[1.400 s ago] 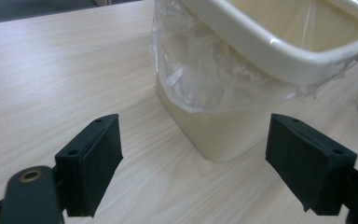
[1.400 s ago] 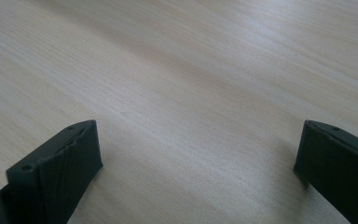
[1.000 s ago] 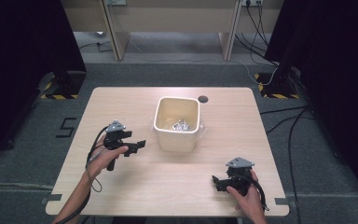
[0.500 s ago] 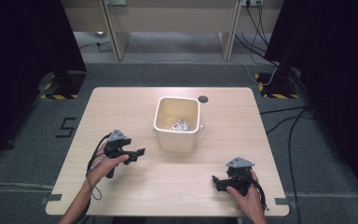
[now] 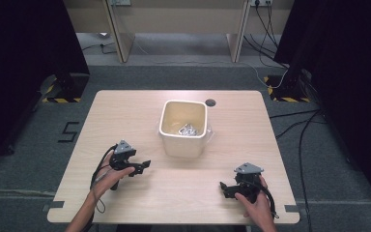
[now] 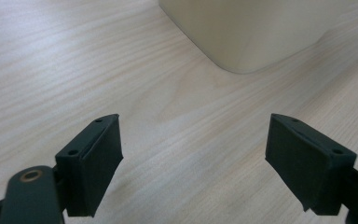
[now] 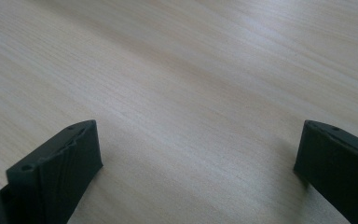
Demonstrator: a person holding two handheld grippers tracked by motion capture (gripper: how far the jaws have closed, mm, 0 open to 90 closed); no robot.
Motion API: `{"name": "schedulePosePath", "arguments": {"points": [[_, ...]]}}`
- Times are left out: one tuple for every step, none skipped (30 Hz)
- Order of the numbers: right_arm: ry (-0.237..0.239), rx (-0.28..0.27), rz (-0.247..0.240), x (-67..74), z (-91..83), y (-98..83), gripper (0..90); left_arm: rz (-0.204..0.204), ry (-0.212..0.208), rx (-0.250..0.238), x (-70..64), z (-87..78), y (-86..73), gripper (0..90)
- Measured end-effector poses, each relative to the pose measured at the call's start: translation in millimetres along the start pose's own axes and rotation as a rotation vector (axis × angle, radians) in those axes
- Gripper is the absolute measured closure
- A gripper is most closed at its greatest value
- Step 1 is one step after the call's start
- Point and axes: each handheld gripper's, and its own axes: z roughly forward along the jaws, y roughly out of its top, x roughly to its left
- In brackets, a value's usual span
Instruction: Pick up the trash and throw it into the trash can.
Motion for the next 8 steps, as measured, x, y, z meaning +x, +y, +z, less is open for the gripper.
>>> {"name": "schedulePosePath", "arguments": {"points": [[0.0, 0.0, 0.0, 0.0, 0.0, 0.0, 0.4, -0.001, 0.002, 0.001, -0.4, 0.4, -1.2, 17.8], [0.0, 0.0, 0.0, 0.0, 0.0, 0.0, 0.3, 0.003, 0.002, 0.005, -0.6, 0.5, -2.1, 17.8], [0.0, 0.0, 0.001, 0.1, 0.0, 0.0, 0.4, 0.004, 0.0, 0.009, -0.8, 0.7, -3.1, 17.9], [-0.001, 0.0, 0.0, 0.0, 0.0, 0.0, 0.4, 0.006, 0.001, 0.01, -1.0, 0.9, -3.9, 17.8], [0.0, 0.0, 0.0, 0.0, 0.0, 0.0, 0.3, 0.005, 0.002, 0.013, -1.3, 1.0, -4.6, 17.8], [0.0, 0.0, 0.0, 0.0, 0.0, 0.0, 0.4, 0.008, 0.004, 0.011, -1.3, 1.1, -5.1, 17.8], [0.0, 0.0, 0.0, 0.0, 0.0, 0.0, 0.4, 0.009, 0.004, 0.014, -1.1, 0.9, -5.5, 17.8], [0.0, 0.0, 0.0, 0.0, 0.0, 0.0, 0.3, 0.009, 0.005, 0.014, -1.1, 0.9, -5.8, 17.8]]}}
